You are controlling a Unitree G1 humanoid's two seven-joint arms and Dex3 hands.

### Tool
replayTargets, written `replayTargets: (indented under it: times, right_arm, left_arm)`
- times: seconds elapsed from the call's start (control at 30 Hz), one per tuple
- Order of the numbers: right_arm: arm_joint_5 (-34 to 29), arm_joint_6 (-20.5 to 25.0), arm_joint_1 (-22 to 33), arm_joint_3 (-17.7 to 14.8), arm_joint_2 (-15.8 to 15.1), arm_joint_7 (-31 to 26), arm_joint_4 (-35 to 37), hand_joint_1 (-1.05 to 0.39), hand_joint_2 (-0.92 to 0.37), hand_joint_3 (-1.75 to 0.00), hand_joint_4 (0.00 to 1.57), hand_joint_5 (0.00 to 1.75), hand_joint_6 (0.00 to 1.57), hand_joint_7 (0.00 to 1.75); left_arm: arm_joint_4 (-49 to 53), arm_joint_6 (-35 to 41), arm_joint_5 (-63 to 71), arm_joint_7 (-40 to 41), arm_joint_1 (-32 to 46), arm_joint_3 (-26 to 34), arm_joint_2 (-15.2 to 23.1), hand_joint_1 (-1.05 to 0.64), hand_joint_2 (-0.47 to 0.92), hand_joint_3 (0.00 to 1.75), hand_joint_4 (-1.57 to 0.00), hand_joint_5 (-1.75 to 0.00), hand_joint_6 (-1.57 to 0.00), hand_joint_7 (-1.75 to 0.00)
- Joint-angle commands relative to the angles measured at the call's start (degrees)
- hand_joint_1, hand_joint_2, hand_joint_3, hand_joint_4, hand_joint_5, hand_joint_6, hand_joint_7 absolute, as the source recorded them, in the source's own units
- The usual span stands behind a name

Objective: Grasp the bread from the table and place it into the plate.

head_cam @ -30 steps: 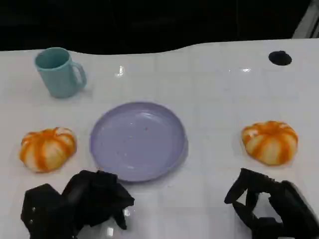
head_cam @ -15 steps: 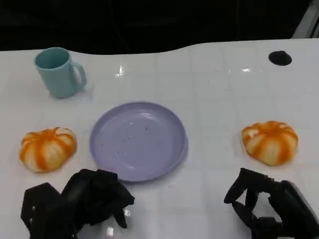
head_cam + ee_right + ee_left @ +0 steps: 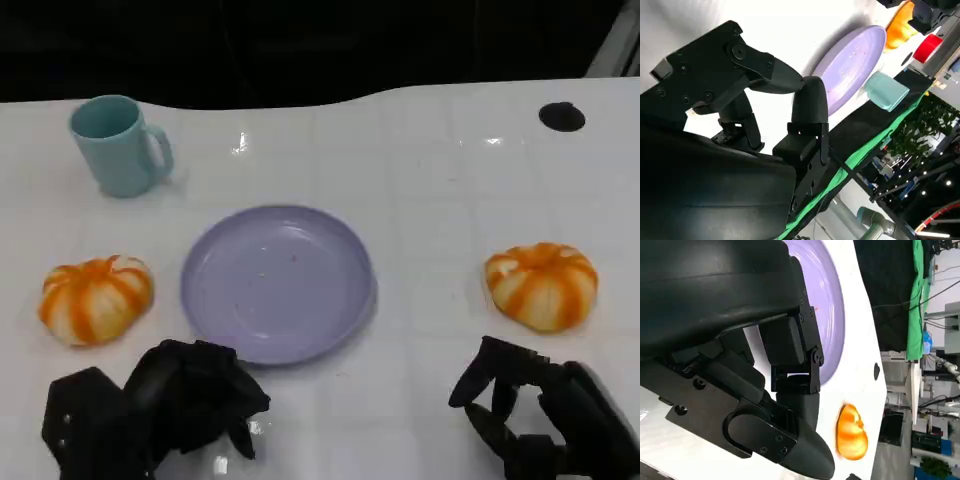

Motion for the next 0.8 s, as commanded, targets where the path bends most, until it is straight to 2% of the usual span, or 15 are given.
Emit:
replayTargets:
  times: [0.03, 0.1, 0.13, 0.2, 0.23, 0.33, 0.37, 0.4, 0.5, 0.53, 0.63, 0.8]
  right_arm:
    - [1.11, 0.07, -0.01, -1.16, -0.67, -0.39, -0.29, -0.34, -0.56, -0.94, 0.71, 1.74, 0.67, 1.34]
    - [1.02, -0.46, -0.51, -1.78, -0.79, -1.22, 0.14, -0.32, -0.58, -0.89, 0.69, 1.67, 0.71, 1.20]
    - [1.00, -0.74, -0.73, -2.07, -0.85, -1.59, 0.36, -0.31, -0.61, -0.86, 0.68, 1.56, 0.73, 1.06]
    - [0.75, -1.02, -1.00, -2.51, -0.95, -2.21, 0.56, -0.30, -0.62, -0.83, 0.67, 1.45, 0.77, 0.91]
    - [-0.49, -0.69, -1.16, -2.90, -1.26, -3.19, 0.17, -0.30, -0.63, -0.82, 0.67, 1.42, 0.78, 0.88]
    - [-5.81, 1.28, -1.77, -3.93, -2.79, -6.68, -2.09, -0.32, -0.64, -0.77, 0.63, 1.25, 0.79, 0.59]
    - [-7.11, 1.94, -1.85, -4.03, -3.20, -7.44, -2.81, -0.33, -0.67, -0.69, 0.61, 1.14, 0.82, 0.44]
    - [-8.79, 3.25, -1.91, -4.24, -3.74, -8.17, -4.11, -0.33, -0.68, -0.66, 0.61, 1.09, 0.83, 0.38]
    - [-12.94, 7.65, -1.70, -4.77, -5.05, -9.49, -8.02, -0.37, -0.80, -0.39, 0.57, 0.70, 0.83, 0.12]
    - [-13.96, 9.06, -1.59, -4.90, -5.47, -9.65, -9.21, -0.37, -0.84, -0.31, 0.55, 0.59, 0.81, 0.06]
    - [-16.67, 13.36, -1.27, -5.06, -6.81, -9.64, -12.57, -0.39, -0.91, -0.17, 0.49, 0.43, 0.71, 0.01]
    - [-21.26, 20.41, -1.30, -4.59, -8.67, -9.43, -16.14, -0.41, -0.92, -0.11, 0.40, 0.34, 0.60, 0.00]
  left_arm:
    - [0.01, -0.72, 0.52, 0.13, 0.32, 0.23, 0.76, -1.05, 0.80, 0.04, -1.47, -1.05, -1.54, -0.64]
    - [0.20, -0.74, 0.50, 0.10, 0.19, 0.26, 0.77, -1.05, 0.80, 0.04, -1.48, -1.05, -1.54, -0.64]
    - [0.24, -0.72, 0.46, 0.06, 0.16, 0.29, 0.76, -1.05, 0.80, 0.04, -1.48, -1.05, -1.54, -0.65]
    - [0.26, -0.57, 0.29, -0.01, 0.15, 0.35, 0.71, -1.05, 0.79, 0.04, -1.48, -1.05, -1.54, -0.65]
    - [0.31, -0.57, 0.19, -0.08, 0.14, 0.40, 0.67, -1.05, 0.79, 0.04, -1.48, -1.05, -1.54, -0.65]
    - [0.63, -0.67, 0.04, -0.12, -0.01, 0.49, 0.54, -1.05, 0.79, 0.04, -1.48, -1.05, -1.55, -0.65]
    - [0.68, -0.67, 0.01, -0.12, -0.03, 0.51, 0.51, -1.05, 0.79, 0.05, -1.48, -1.05, -1.56, -0.66]
    - [0.55, -0.44, -0.06, 0.00, 0.02, 0.54, 0.43, -1.05, 0.79, 0.05, -1.48, -1.05, -1.57, -0.67]
    - [0.49, -0.41, 0.01, 0.23, 0.05, 0.56, 0.25, -1.05, 0.79, 0.05, -1.48, -1.05, -1.57, -0.70]
    - [0.47, -0.49, 0.05, 0.23, 0.07, 0.55, 0.22, -1.05, 0.78, 0.05, -1.48, -1.05, -1.57, -0.71]
    - [0.35, -0.38, 0.11, 0.19, 0.05, 0.52, 0.12, -1.05, 0.78, 0.06, -1.48, -1.05, -1.57, -0.71]
    - [0.03, -0.19, 0.24, 0.20, 0.12, 0.51, 0.19, -1.05, 0.78, 0.06, -1.48, -1.06, -1.56, -0.73]
